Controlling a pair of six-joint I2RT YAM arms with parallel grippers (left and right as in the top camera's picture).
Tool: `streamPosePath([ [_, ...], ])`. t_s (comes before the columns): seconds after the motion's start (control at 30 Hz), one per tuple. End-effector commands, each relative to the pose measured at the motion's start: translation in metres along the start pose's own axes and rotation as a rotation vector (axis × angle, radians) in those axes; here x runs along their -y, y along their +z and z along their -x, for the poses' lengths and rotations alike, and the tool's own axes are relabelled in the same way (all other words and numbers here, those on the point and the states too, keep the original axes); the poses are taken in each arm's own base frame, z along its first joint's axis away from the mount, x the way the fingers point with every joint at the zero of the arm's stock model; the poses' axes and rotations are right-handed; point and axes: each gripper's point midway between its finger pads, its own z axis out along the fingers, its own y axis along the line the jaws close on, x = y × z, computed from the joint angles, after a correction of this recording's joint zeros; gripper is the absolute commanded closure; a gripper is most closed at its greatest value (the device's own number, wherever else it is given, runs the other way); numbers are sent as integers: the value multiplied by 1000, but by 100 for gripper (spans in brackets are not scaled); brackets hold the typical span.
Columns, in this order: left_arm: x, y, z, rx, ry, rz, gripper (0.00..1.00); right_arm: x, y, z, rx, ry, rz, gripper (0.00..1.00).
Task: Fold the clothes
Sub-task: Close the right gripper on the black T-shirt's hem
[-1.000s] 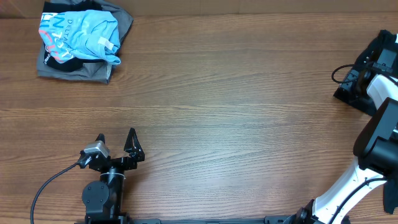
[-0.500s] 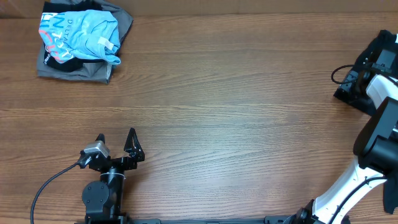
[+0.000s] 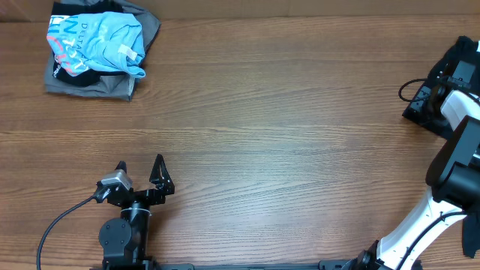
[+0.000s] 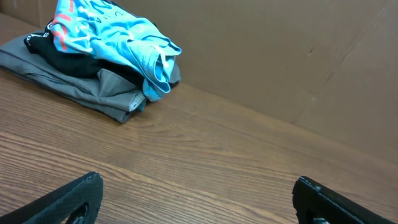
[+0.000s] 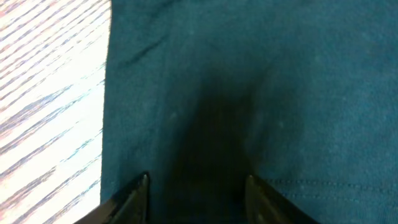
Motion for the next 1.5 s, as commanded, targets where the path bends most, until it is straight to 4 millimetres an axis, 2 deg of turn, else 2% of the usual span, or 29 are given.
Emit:
streamPosePath([
  [0.0, 1, 0, 0, 3, 16, -5, 0, 1, 10, -6, -23, 0, -6, 52],
  [0.13, 1, 0, 0, 3, 16, -5, 0, 1, 9, -5, -22, 2, -6, 55],
  [0.33, 1, 0, 0, 3, 17, -5, 0, 0, -6, 10, 18, 14, 3, 66],
  [0.57, 1, 0, -1, 3, 16, -5, 0, -1, -17, 19, 32, 32, 14, 72],
  [0.63, 1, 0, 0, 3, 16, -5, 0, -1, -17, 18, 30, 32, 13, 72],
  [0.7, 1, 0, -1, 3, 16, -5, 0, -1, -17, 18, 30, 32, 13, 57],
  [0.77, 1, 0, 0, 3, 16, -5, 0, -1, -17, 18, 31, 32, 13, 46],
  [0.93, 1, 0, 0, 3, 16, -5, 0, -1, -17, 20, 39, 32, 14, 51],
  [1.27, 1, 0, 0, 3, 16, -5, 0, -3, -22, 28, 69, 19, -30, 53],
  [1.47, 1, 0, 0, 3, 17, -5, 0, -20, -27, 30, 82, -39, -39, 54],
])
